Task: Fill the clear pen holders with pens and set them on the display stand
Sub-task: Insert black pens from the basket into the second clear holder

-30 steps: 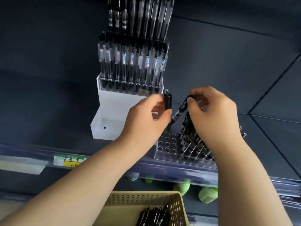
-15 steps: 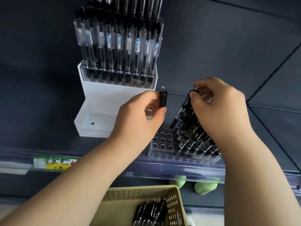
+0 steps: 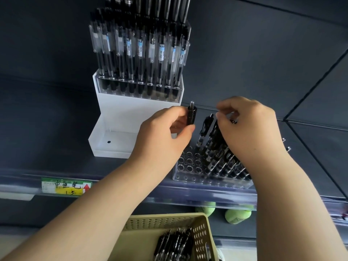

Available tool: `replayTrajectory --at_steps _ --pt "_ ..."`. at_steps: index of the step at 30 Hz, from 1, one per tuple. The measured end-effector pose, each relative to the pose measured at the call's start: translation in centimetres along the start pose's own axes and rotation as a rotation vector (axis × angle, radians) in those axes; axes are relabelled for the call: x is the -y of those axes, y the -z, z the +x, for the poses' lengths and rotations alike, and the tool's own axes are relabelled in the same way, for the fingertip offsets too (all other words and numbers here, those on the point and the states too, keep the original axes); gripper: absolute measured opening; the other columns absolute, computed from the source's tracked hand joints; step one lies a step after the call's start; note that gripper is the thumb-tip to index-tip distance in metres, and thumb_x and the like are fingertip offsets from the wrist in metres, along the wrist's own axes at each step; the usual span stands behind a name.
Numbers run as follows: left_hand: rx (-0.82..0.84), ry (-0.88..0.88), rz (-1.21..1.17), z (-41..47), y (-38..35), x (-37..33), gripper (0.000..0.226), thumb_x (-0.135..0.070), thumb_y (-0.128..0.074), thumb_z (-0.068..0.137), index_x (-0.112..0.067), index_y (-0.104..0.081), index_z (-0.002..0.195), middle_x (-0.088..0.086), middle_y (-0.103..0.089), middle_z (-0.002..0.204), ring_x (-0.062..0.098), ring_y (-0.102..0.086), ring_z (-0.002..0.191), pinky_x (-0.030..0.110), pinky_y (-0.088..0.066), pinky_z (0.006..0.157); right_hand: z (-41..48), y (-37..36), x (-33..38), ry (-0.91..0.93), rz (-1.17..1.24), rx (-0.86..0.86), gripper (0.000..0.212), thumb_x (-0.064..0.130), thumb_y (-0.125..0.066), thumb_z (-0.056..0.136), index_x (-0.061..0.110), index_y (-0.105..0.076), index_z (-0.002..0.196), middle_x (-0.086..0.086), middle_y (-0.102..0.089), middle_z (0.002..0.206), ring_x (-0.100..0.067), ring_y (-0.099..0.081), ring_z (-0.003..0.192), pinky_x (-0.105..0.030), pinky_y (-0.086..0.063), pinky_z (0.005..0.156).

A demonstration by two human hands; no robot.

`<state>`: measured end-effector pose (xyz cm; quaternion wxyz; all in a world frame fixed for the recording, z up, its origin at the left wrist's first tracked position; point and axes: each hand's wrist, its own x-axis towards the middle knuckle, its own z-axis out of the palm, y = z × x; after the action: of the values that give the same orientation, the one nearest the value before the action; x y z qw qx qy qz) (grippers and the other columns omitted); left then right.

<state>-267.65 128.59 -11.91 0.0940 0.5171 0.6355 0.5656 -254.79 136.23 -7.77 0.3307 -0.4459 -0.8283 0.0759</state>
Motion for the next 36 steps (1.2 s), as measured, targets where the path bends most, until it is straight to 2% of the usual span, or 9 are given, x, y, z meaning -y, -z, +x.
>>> replayTrajectory --at_steps 6,9,11,13,20,25,29,36 --pt "0.053 0.004 -0.035 0.1 -0.7 -0.3 0.012 -0.012 -0.071 0.081 -0.022 -0.066 0.087 -0.009 -0.066 0.081 0.001 -0.061 0.076 0.01 -0.049 0.073 0.0 0.2 0.1 0.0 0.005 -0.014 0.019 0.015 -0.059 0.086 0.02 -0.069 0.101 0.006 -0.066 0.089 -0.02 -0.058 0.092 -0.034 -0.047 0.085" --pt "0.074 0.0 -0.043 0.2 -1.3 -0.3 0.015 -0.012 -0.071 0.08 -0.024 -0.062 0.085 -0.01 -0.064 0.08 0.003 -0.061 0.074 0.016 -0.051 0.073 0.0 0.2 0.1 -0.004 0.008 -0.012 0.02 0.014 -0.059 0.085 0.02 -0.069 0.101 0.008 -0.064 0.088 -0.02 -0.058 0.091 -0.035 -0.047 0.085" --pt "0.091 -0.017 -0.032 0.2 -1.9 -0.1 0.012 -0.012 -0.071 0.081 -0.015 -0.066 0.091 -0.004 -0.066 0.082 0.007 -0.062 0.075 0.022 -0.052 0.074 -0.1 0.2 0.0 -0.003 0.007 -0.014 0.02 0.014 -0.059 0.085 0.019 -0.069 0.101 0.006 -0.067 0.091 -0.02 -0.059 0.092 -0.036 -0.048 0.085" --pt "0.09 -0.05 0.0 0.2 -2.3 0.0 0.02 -0.012 -0.07 0.081 -0.01 -0.068 0.101 0.0 -0.066 0.087 0.009 -0.062 0.077 0.021 -0.051 0.075 -0.1 0.2 -0.1 -0.007 0.003 -0.012 0.02 0.015 -0.059 0.085 0.02 -0.069 0.101 0.005 -0.068 0.092 -0.021 -0.06 0.092 -0.036 -0.048 0.085" --pt "0.08 -0.142 0.084 0.6 -2.8 0.0 0.025 -0.011 -0.068 0.082 -0.009 -0.068 0.107 0.001 -0.063 0.088 0.01 -0.058 0.075 0.012 -0.043 0.07 -0.2 0.4 -0.4 -0.02 -0.004 0.006 0.02 0.017 -0.058 0.086 0.022 -0.069 0.102 0.006 -0.068 0.094 -0.019 -0.059 0.093 -0.035 -0.048 0.085" --pt "0.091 -0.175 0.158 0.6 -2.9 0.4 0.03 -0.009 -0.069 0.081 -0.007 -0.068 0.111 0.002 -0.061 0.086 0.015 -0.058 0.072 0.011 -0.041 0.068 -0.1 0.6 -0.4 -0.034 0.005 0.01 0.02 0.017 -0.058 0.086 0.022 -0.069 0.102 0.007 -0.067 0.093 -0.019 -0.059 0.093 -0.034 -0.047 0.086" --pt "0.099 -0.155 0.181 0.2 -3.1 0.7 0.044 -0.013 -0.073 0.078 -0.013 -0.063 0.121 0.004 -0.064 0.088 0.017 -0.062 0.074 0.023 -0.052 0.073 -0.1 0.7 -0.4 -0.044 0.019 0.01 0.02 0.017 -0.058 0.086 0.022 -0.068 0.102 0.007 -0.067 0.093 -0.019 -0.059 0.094 -0.035 -0.047 0.087" --pt "0.054 -0.104 0.126 0.3 -3.2 0.7 0.043 -0.012 -0.076 0.075 -0.014 -0.064 0.117 -0.005 -0.061 0.086 0.01 -0.06 0.075 0.01 -0.045 0.075 -0.2 0.8 -0.4 -0.048 0.031 0.011 0.02 0.016 -0.058 0.086 0.021 -0.069 0.102 0.007 -0.067 0.091 -0.019 -0.059 0.093 -0.037 -0.047 0.087"
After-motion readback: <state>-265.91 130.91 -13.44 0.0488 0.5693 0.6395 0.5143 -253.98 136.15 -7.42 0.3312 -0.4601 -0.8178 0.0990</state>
